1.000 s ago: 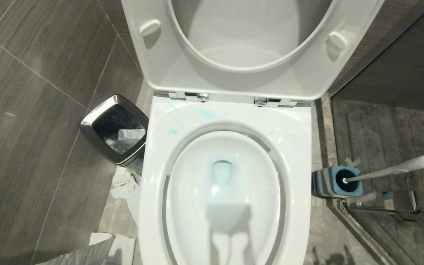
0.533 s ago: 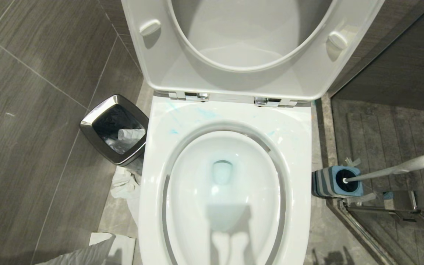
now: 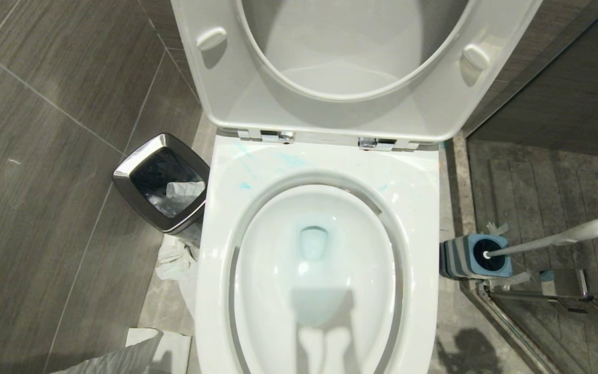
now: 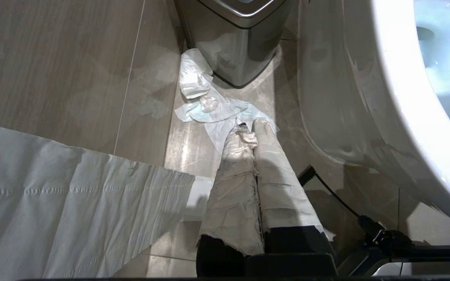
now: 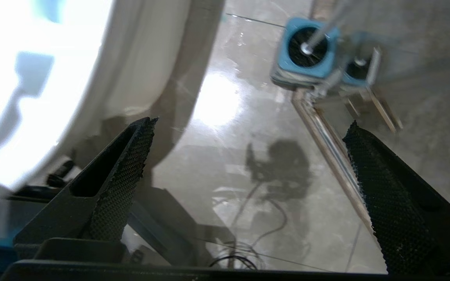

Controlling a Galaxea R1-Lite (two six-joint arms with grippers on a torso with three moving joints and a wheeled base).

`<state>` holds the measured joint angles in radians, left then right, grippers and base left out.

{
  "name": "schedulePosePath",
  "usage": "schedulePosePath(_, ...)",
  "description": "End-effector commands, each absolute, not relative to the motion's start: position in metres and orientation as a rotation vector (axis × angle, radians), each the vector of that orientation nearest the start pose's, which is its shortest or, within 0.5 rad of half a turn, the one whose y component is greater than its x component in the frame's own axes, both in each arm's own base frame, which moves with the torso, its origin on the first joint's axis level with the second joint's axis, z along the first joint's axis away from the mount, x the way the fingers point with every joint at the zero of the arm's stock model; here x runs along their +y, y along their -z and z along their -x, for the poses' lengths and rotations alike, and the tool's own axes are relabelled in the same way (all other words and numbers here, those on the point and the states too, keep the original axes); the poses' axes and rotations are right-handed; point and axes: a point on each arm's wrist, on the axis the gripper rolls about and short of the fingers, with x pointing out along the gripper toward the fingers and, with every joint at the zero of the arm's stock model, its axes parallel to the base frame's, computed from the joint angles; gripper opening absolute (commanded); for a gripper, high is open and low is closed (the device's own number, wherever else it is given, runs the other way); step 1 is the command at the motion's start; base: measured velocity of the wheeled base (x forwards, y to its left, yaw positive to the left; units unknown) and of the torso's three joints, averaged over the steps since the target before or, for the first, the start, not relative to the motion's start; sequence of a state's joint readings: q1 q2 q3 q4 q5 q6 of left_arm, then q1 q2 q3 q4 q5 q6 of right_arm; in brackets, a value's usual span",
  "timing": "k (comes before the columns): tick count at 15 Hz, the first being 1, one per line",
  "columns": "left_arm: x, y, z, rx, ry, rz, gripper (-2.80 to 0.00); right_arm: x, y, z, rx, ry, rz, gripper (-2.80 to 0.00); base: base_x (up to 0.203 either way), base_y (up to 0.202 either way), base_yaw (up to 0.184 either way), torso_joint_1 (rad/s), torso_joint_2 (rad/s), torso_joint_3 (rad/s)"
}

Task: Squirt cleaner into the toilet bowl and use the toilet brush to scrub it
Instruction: Pour in the cleaning agent

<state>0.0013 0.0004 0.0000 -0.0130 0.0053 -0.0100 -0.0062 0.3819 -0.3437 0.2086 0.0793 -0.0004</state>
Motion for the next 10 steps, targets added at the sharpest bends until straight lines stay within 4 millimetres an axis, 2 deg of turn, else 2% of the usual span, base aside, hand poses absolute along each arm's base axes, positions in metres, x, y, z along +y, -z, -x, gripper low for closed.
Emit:
schedulePosePath(1,0.000,-0.075,0.022,-0.006,-0.008,0.011,-2.80,0.002,-0.175,-0.048,0.426,-0.090,-0.025,0.00,0.000,0.000,0.000,0.000,0.00,0.000)
schedulePosePath(4,0.000,-0.075,0.022,-0.006,-0.008,0.011,-2.80,0.003,-0.190,-0.120,0.479,-0.140,-0.047,0.00,0.000,0.000,0.000,0.000,0.00,0.000)
schedulePosePath(6,0.000,-0.075,0.022,-0.006,-0.008,0.011,-2.80,0.004,-0.193,-0.160,0.449,-0.204,-0.062,0.00,0.000,0.000,0.000,0.000,0.00,0.000)
schedulePosePath(8,0.000,-0.075,0.022,-0.006,-0.008,0.011,-2.80,0.005,-0.188,-0.185,0.436,-0.242,-0.070,0.00,0.000,0.000,0.000,0.000,0.00,0.000)
schedulePosePath(10,0.000,-0.075,0.022,-0.006,-0.008,0.011,-2.80,0.006,-0.180,-0.192,0.450,-0.254,-0.072,0.00,0.000,0.000,0.000,0.000,0.00,0.000)
